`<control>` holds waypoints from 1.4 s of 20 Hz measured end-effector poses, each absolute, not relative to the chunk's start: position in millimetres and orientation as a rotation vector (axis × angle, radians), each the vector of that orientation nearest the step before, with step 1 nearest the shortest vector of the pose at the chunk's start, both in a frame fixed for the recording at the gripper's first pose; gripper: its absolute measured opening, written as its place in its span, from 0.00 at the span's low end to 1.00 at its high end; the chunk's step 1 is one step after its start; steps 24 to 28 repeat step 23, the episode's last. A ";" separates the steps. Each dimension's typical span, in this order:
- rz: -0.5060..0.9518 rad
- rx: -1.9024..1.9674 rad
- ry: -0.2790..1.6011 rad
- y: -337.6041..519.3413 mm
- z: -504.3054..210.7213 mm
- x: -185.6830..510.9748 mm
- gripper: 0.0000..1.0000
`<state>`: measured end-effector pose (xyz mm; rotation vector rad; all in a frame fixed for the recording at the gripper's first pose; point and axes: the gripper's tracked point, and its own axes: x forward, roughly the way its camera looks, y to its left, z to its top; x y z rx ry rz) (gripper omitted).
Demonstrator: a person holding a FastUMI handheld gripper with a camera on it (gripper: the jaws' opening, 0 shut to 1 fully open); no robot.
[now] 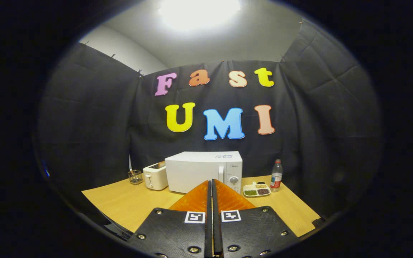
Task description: Open the microwave, put the food inside, and close the microwave door.
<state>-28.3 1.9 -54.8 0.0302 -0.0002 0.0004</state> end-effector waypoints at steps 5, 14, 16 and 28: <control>-0.031 0.036 -0.005 -3.3 -49.5 -26.8 0.02; -0.054 0.074 0.012 7.2 -43.5 -18.2 0.94; -0.070 0.053 0.002 4.8 -41.3 -17.5 0.97; -0.051 0.037 -0.019 18.1 -26.3 -14.1 0.97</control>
